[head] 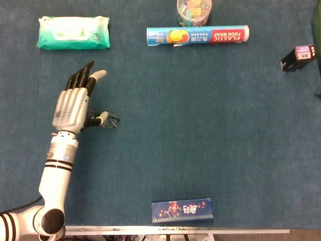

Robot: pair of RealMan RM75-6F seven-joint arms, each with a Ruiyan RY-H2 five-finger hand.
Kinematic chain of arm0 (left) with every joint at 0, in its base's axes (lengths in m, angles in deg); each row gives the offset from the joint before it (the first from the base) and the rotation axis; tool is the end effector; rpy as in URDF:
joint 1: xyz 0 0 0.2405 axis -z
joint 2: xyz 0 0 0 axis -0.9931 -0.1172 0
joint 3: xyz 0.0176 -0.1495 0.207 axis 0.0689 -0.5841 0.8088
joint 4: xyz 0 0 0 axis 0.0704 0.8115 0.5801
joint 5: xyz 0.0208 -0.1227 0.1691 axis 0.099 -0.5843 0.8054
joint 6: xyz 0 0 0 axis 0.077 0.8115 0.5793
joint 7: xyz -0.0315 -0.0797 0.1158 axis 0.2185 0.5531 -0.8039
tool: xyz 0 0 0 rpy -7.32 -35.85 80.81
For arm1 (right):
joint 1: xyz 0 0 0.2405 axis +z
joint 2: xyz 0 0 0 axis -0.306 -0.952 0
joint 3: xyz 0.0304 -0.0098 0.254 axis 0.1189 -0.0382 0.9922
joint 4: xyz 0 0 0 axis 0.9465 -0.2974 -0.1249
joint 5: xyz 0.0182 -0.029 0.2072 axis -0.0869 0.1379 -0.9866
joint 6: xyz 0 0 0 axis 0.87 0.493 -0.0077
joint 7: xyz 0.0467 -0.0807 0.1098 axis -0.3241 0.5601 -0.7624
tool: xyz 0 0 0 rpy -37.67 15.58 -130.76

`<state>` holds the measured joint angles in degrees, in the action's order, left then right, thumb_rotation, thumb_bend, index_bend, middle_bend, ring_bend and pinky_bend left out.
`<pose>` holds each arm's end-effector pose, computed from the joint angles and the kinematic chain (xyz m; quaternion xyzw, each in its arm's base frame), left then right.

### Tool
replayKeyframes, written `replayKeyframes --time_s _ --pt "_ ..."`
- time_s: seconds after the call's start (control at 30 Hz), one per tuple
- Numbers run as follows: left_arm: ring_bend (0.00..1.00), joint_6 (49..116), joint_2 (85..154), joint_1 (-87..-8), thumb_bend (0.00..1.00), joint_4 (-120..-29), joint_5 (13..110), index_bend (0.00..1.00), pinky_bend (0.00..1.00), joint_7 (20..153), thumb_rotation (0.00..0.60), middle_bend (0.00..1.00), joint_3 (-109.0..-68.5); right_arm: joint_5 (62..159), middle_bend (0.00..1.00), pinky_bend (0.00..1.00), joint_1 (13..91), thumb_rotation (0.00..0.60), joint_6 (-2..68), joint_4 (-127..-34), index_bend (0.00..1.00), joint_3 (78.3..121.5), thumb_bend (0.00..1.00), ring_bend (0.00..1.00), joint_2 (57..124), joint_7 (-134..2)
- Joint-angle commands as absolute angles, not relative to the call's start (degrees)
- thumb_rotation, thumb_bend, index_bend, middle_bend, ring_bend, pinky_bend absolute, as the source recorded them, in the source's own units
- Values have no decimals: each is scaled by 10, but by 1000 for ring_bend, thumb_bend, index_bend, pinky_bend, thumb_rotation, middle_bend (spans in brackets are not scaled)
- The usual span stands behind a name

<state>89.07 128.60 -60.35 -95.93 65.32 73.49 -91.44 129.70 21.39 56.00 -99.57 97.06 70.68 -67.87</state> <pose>-0.1951 0.2675 -0.0055 -0.5654 -0.5325 -0.4396 0.4511 -0.3113 -0.1894 0.1799 0.5357 -0.3927 0.4275 0.6132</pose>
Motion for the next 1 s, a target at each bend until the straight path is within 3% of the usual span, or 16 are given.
replayKeyframes --time_s 0.03,1.0 --pt "0 879 1292 -600 197 -938 632 152 63 738 600 0 -922 1297 208 448 214 600 560 -996 146 971 40 214 707 -678" --pt "0 818 1330 -585 197 -830 573 152 64 766 600 0 -924 1294 208 448 217 600 556 -1002 146 971 40 214 707 -665"
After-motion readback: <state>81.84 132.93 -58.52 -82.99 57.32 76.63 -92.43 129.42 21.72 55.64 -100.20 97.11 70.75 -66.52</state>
